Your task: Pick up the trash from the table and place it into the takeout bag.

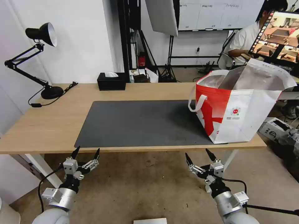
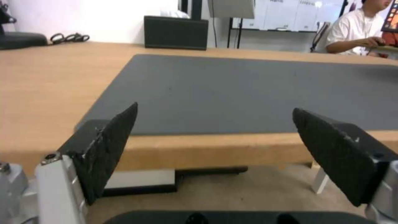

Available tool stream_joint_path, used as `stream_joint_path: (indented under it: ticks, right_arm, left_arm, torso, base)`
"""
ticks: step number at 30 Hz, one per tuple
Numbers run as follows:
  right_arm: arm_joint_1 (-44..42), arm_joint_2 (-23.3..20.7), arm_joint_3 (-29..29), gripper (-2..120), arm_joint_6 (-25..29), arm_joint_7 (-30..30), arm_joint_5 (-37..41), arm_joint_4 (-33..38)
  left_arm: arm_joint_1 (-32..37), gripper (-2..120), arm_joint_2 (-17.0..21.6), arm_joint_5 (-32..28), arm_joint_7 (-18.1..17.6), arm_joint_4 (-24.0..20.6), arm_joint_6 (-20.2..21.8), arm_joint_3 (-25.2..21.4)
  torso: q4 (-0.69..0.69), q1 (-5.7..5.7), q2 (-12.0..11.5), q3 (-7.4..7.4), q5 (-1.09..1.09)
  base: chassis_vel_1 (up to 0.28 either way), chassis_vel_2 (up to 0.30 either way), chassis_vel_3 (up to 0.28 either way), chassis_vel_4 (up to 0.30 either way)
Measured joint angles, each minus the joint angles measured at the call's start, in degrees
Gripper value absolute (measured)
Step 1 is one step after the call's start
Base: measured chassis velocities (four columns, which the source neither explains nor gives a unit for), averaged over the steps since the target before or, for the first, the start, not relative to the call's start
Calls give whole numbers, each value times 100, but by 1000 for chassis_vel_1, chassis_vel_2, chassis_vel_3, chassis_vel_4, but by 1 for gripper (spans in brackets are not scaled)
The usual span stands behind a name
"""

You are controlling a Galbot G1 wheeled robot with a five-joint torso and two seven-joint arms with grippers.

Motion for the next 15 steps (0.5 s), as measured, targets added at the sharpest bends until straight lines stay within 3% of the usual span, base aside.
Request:
stream_joint_path:
  ticks: [15]
  right_arm:
    - [0, 0, 0, 100, 0, 0, 0, 0]
  left_arm:
    - [89, 100, 30, -21, -48, 57, -10, -45]
  torso:
    - [0, 0, 0, 0, 0]
  base:
    - [0, 0, 0, 0]
